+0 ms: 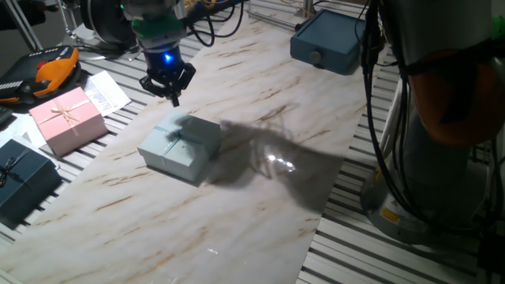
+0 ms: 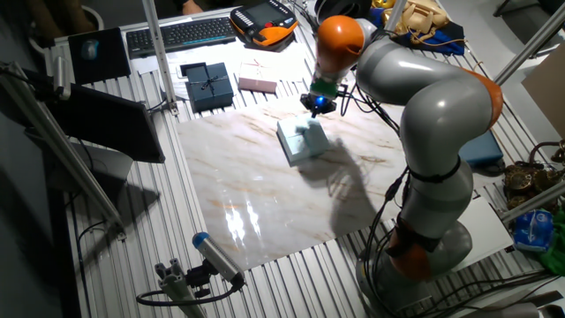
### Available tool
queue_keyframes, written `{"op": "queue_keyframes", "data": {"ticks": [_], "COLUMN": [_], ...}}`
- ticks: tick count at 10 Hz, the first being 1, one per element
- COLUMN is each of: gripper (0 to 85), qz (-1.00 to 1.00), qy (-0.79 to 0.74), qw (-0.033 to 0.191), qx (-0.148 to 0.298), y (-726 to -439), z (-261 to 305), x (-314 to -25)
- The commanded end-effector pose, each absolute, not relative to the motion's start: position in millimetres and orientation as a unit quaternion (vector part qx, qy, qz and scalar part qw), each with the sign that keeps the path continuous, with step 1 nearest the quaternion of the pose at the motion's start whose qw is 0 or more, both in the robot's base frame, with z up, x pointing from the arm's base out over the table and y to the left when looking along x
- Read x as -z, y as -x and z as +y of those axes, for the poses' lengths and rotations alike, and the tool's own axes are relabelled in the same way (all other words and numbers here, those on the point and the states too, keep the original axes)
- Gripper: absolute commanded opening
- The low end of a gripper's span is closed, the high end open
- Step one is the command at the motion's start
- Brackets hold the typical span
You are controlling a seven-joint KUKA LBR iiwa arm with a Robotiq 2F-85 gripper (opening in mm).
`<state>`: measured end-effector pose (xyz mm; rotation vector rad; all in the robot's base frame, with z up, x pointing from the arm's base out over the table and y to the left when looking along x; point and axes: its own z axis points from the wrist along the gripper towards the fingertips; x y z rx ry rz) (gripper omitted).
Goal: Open a box
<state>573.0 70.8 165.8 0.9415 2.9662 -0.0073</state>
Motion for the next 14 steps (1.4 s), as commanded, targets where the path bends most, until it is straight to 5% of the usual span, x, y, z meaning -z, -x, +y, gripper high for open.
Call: {"op": "queue_keyframes", "data": {"ticks": [1,11,14], "gripper": [0.0,0.0,51.0], "qz": [0.951,0.945,0.942], "qy": [-0.307,-0.325,-0.334], "qw": [0.017,0.009,0.016], "qx": [0.010,-0.016,-0.012], "y": [-573,-565,-565], "z": [73,97,99], "x": [-164,-130,-124]}}
